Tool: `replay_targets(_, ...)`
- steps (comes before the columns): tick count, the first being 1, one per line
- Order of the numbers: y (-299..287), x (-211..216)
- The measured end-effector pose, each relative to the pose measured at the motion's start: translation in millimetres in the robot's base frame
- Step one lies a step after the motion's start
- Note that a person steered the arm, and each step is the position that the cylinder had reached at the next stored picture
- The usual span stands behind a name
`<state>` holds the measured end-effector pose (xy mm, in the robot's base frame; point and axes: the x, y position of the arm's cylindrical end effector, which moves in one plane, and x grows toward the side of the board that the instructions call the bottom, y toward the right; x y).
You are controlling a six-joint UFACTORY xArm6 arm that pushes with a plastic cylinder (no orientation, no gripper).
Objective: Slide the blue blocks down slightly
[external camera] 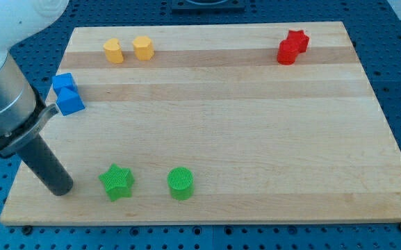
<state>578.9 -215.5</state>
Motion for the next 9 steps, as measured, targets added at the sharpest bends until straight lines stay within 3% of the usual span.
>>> replay_targets(2, 110, -7)
replay_targets(3, 83, -4)
replay_targets(4, 16, -22)
replay_targets(6, 68, -154)
replay_targets(7, 17, -203)
replay_targets(8, 1, -241)
replay_targets(9, -83, -245)
